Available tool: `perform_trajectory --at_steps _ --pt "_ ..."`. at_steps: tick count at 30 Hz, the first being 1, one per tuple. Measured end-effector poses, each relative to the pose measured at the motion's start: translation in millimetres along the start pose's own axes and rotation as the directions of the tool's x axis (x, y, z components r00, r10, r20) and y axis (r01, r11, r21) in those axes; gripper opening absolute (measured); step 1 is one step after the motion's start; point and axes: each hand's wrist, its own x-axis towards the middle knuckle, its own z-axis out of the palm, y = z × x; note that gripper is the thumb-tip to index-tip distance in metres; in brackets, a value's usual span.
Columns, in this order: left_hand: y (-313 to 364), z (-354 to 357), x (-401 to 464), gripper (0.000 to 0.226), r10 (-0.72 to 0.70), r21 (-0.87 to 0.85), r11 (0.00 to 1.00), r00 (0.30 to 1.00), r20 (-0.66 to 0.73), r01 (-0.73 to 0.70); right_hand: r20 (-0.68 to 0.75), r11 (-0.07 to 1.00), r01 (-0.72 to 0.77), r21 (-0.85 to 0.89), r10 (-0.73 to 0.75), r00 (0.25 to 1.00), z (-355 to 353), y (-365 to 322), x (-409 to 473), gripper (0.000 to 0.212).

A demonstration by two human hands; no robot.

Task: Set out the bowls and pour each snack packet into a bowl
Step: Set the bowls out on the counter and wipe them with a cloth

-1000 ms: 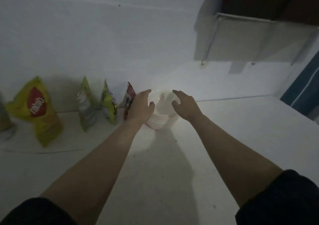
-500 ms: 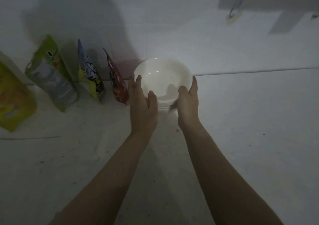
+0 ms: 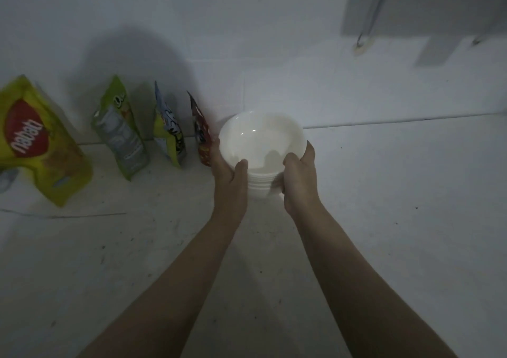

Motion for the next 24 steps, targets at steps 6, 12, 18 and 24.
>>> perform_trajectory --at_steps 6,12,18,24 --pt "17 -56 -59 0.072 0.038 -0.029 0.999 0.998 -0.053 -0.040 0.039 0.998 0.058 -0.005 -0.057 0.998 14 -2 -84 0.059" --pt "40 -153 -105 0.067 -0.051 -0.120 0.992 0.977 -0.209 0.026 0.102 0.999 0.033 -0.006 -0.033 0.994 56 9 -184 0.060" --pt "54 -282 -138 0.046 -0.068 -0.119 0.992 0.953 -0.294 0.034 0.216 0.996 -0.081 -0.022 0.084 0.973 120 32 -283 0.057" --pt "57 -401 -189 0.051 -0.080 -0.133 0.990 0.936 -0.342 0.036 0.336 0.995 -0.080 -0.055 0.094 0.937 189 63 -369 0.057"
